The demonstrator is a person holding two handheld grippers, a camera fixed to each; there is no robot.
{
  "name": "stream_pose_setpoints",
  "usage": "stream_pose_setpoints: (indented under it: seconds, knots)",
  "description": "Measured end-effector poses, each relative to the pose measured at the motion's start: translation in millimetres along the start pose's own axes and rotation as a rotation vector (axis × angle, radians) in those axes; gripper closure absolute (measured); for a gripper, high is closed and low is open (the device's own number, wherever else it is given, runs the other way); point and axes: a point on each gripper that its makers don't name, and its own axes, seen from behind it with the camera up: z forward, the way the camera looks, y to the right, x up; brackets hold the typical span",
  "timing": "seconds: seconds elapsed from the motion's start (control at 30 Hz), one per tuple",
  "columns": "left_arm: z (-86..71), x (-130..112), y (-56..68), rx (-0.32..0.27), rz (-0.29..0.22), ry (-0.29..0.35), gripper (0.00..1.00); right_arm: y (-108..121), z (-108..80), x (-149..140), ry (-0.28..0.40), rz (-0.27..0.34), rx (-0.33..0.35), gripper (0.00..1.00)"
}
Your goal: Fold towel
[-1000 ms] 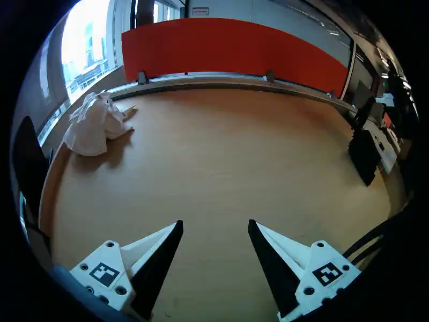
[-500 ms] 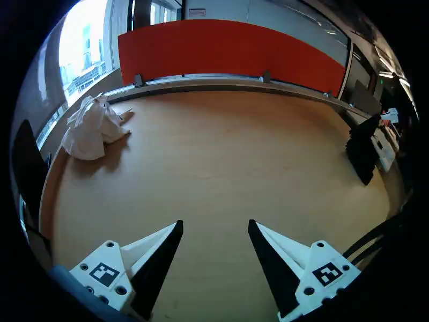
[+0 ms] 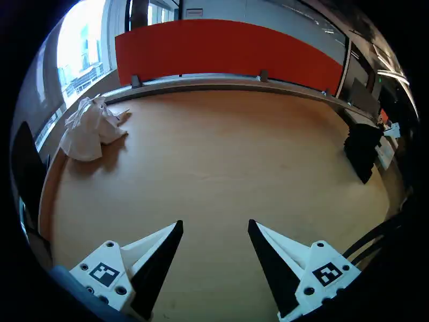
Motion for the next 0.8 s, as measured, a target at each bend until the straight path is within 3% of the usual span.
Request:
stream_pose_setpoints:
  seconds: [0.4,0.8]
  knots:
    - [-3.0,-1.4,-5.6,0.008,0.002,0.0,0.1,14.3,13.9,-43.1,-0.074,0.061,-0.03,0.96]
    - [-2.6,0.2,-9.2,0.016,0.004,-0.001,0.1,20.9,17.9,-57.4,-0.103,0.082,-0.047,0.96]
